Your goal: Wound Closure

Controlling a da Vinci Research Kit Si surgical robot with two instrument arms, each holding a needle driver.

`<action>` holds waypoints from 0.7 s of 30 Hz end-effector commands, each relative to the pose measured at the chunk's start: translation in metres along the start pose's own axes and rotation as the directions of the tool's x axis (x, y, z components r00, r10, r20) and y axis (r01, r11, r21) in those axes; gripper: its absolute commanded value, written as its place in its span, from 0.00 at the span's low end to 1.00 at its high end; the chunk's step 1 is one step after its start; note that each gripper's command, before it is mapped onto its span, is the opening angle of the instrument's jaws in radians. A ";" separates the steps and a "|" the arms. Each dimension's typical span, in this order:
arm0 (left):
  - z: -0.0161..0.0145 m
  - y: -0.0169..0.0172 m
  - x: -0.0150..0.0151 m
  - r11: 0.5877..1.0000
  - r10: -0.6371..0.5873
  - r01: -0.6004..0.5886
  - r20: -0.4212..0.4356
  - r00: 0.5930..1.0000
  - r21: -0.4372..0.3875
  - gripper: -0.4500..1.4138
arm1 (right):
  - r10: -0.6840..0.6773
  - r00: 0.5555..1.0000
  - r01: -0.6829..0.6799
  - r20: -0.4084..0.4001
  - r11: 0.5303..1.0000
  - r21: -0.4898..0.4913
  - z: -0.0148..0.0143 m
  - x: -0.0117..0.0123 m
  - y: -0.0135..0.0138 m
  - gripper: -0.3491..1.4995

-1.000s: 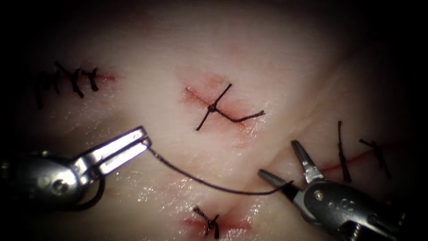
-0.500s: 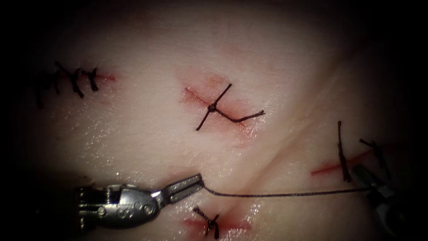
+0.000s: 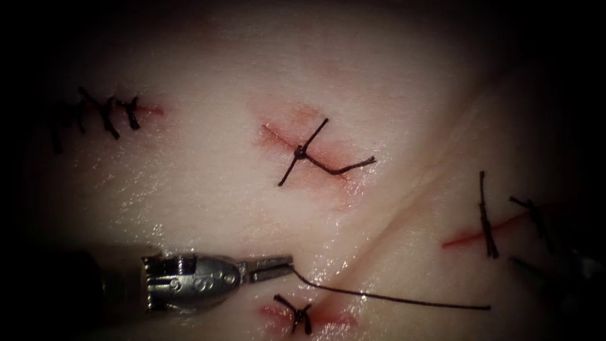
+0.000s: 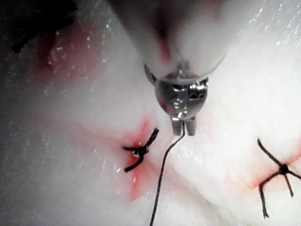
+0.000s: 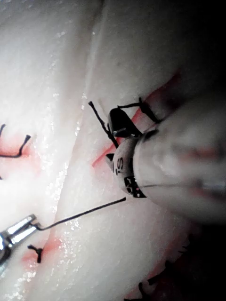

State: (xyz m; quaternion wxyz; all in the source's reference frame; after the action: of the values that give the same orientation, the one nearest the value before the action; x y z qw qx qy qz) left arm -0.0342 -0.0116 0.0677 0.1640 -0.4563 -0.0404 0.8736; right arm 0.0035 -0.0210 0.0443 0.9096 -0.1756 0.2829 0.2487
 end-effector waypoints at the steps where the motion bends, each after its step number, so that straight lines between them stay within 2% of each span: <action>1: 0.0003 -0.0001 -0.0001 1.000 0.003 -0.003 0.007 1.000 0.003 0.42 | -0.003 1.000 0.003 -0.004 1.000 0.007 0.0006 -0.0001 -0.0004 0.89; 5: -0.0017 -0.0005 0.0001 1.000 0.001 -0.001 0.030 1.000 -0.005 0.51 | -0.002 1.000 0.002 -0.003 1.000 0.006 0.0005 0.0001 -0.0004 0.90; 12: -0.0057 -0.0006 0.0019 1.000 -0.020 0.021 0.056 0.998 -0.004 0.52 | 0.004 1.000 -0.003 -0.014 1.000 0.015 0.0014 0.0010 -0.0011 0.90; 21: -0.0080 0.0003 0.0087 0.999 0.009 -0.006 0.040 0.999 -0.054 0.56 | 0.007 0.999 -0.005 -0.048 0.999 0.050 0.0023 0.0027 -0.0026 0.90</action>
State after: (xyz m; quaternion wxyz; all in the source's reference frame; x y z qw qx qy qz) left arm -0.0323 -0.0094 0.0548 0.1458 -0.4438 -0.0652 0.8818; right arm 0.0069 -0.0211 0.0444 0.9062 -0.1582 0.3097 0.2408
